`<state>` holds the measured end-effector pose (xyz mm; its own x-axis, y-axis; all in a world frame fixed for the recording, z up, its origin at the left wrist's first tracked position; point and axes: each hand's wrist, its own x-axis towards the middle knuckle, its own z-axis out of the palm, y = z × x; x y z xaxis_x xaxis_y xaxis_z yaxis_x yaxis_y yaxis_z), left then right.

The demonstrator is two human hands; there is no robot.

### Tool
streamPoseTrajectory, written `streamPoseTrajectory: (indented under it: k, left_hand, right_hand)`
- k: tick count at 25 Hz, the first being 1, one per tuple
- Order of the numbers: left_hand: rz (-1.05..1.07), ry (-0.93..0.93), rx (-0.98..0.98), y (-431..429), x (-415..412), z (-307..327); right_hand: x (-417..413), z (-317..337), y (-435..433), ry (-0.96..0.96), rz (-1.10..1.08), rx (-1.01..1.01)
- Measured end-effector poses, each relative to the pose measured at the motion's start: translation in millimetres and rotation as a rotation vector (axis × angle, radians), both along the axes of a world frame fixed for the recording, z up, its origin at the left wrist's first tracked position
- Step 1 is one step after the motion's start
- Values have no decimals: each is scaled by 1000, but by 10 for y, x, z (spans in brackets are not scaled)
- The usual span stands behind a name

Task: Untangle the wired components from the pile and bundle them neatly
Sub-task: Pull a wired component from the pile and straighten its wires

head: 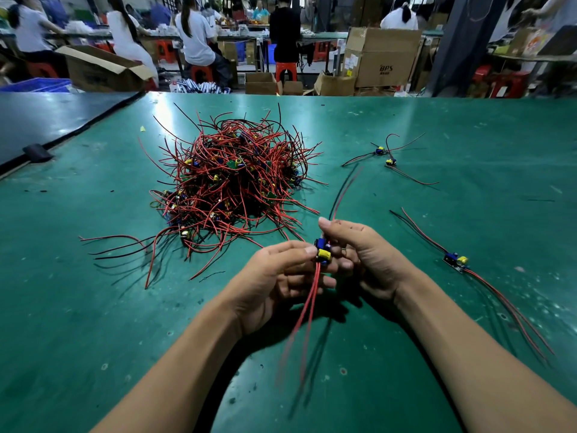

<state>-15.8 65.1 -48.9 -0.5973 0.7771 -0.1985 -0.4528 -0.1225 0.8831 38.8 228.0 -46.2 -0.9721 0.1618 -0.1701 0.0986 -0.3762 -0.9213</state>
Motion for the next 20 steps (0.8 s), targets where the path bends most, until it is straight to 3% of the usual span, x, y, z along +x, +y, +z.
streamPoseTrajectory:
  k: [13, 20]
  left_hand:
    - [154, 143, -94, 75, 30, -4]
    - [206, 167, -121, 115, 44, -19]
  right_hand:
    - [14, -40, -90, 29, -1, 24]
    - [-21, -69, -92, 83, -148, 232]
